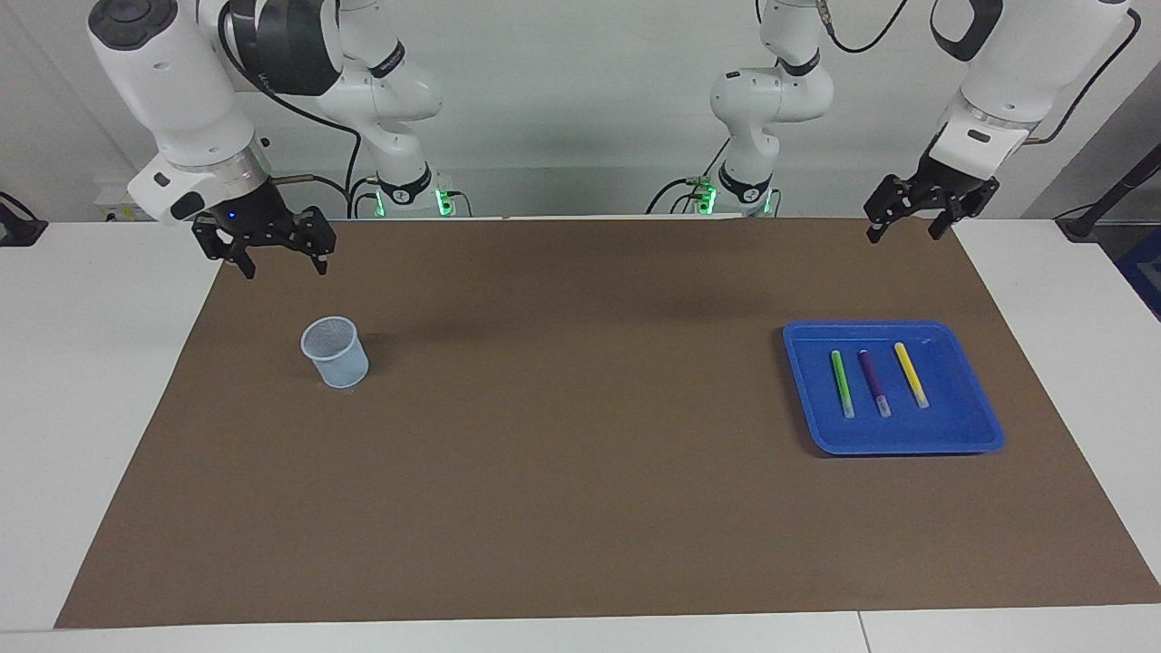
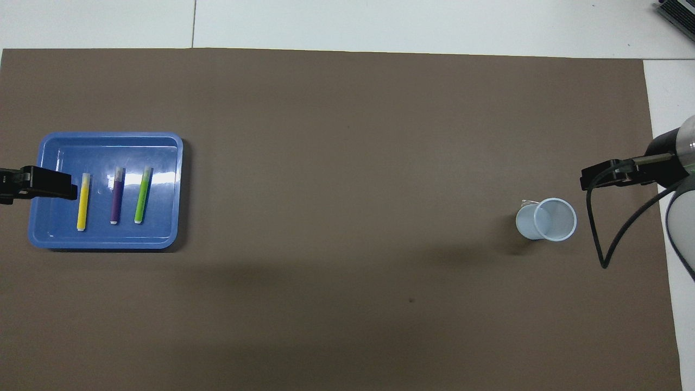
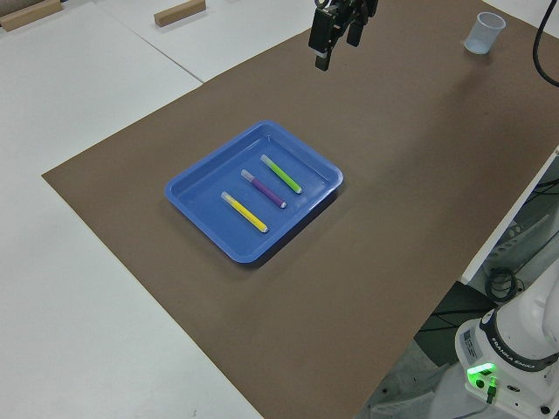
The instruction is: Transfer and insert pens with both arms
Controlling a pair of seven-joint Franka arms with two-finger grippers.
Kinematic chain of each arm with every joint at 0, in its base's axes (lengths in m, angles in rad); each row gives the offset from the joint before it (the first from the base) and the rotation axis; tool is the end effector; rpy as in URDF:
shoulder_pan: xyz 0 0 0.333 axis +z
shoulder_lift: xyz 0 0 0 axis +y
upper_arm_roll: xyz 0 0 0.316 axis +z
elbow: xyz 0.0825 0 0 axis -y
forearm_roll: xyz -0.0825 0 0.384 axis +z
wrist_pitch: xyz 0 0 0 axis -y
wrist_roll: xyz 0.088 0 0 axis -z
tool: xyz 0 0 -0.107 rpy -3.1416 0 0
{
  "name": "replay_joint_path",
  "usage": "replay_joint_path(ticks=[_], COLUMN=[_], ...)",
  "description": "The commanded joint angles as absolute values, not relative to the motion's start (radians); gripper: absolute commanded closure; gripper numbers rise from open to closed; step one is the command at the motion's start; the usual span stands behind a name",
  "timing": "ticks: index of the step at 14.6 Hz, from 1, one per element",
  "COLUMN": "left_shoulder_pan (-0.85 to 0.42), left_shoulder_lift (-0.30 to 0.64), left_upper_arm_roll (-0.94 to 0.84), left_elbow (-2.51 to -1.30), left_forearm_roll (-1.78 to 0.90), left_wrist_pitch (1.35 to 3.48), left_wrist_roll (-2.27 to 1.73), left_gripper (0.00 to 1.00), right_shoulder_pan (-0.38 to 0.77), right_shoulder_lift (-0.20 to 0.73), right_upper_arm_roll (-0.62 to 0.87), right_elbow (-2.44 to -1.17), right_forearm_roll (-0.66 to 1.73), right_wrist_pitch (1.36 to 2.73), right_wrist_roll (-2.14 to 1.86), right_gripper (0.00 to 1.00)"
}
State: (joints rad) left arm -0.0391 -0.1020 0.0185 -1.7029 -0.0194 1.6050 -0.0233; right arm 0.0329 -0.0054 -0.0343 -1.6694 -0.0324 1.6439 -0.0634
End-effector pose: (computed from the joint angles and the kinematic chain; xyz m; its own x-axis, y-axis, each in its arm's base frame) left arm 0.5245 -0.0123 0.6200 1.0000 0.0033 0.0036 0.0032 -0.9998 0.0214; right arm 0.5566 -0.0041 0.5871 0.9977 0.0643 -0.0221 0.0650 -0.9974 0.0307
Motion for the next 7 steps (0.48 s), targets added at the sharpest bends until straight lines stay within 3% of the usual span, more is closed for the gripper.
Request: replay_joint_path(ticks=[1, 7], left_shoulder_pan=[-0.029, -0.028], left_shoulder_lift=[-0.117, -0.117], left_upper_arm_roll=[0.009, 0.008], left_elbow=[-1.709, -1.709], left_forearm_roll=[-0.002, -0.003], left_wrist_pitch=[1.617, 1.62], left_wrist_roll=[-0.014, -0.014], left_gripper=[0.0, 0.0], right_shoulder_pan=[0.028, 0.028], right_shoulder_lift=[-0.008, -0.009], right_upper_arm_roll=[-0.029, -0.029], right_elbow=[-1.667, -1.669], right_forearm_roll=[-0.012, -0.012], right_wrist_pitch=[1.64, 1.632], right_wrist_roll=[-0.048, -0.048], right_gripper=[0.0, 0.0])
